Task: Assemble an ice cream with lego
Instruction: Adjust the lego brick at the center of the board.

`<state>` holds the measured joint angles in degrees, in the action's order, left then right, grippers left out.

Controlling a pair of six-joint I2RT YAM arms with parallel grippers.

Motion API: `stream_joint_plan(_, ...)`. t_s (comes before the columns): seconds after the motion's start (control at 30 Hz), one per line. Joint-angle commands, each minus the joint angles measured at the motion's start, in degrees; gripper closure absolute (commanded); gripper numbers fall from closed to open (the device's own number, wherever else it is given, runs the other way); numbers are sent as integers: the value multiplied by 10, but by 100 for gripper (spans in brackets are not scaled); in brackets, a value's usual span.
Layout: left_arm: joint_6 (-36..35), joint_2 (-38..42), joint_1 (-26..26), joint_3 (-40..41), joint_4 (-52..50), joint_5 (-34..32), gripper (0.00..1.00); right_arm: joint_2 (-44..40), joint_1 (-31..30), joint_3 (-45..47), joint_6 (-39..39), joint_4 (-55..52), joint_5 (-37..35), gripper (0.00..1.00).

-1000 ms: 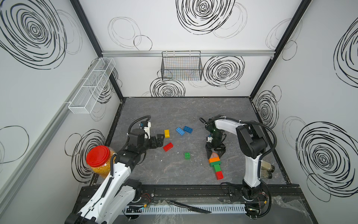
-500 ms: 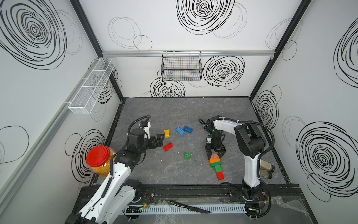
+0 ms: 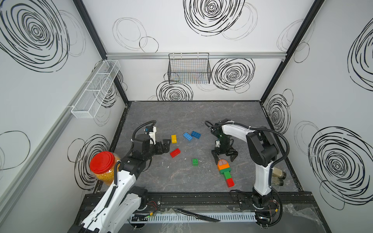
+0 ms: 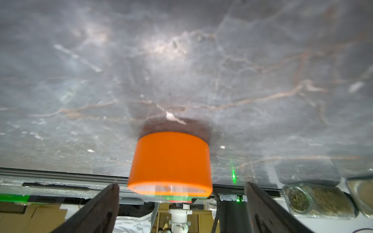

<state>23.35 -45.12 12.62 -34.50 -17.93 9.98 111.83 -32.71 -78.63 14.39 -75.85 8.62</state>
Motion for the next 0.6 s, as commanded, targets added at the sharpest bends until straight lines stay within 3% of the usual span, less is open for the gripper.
stream_joint_plan(0.0,-1,9,-4,-1,15,-10,1,-72,-29,3,50,12,-39,0)
stream_joint_plan(0.27,-2,14,4,0,14,-24,1,-184,-125,63,166,100,-107,3)
stream_joint_plan(0.37,-2,15,11,0,11,-33,1,-211,-168,94,216,137,-129,16)
stream_joint_plan(0.47,-3,18,19,0,9,-47,1,-229,-205,120,262,164,-156,36)
stream_joint_plan(0.57,-2,21,25,0,8,-56,1,-238,-242,140,299,186,-183,46)
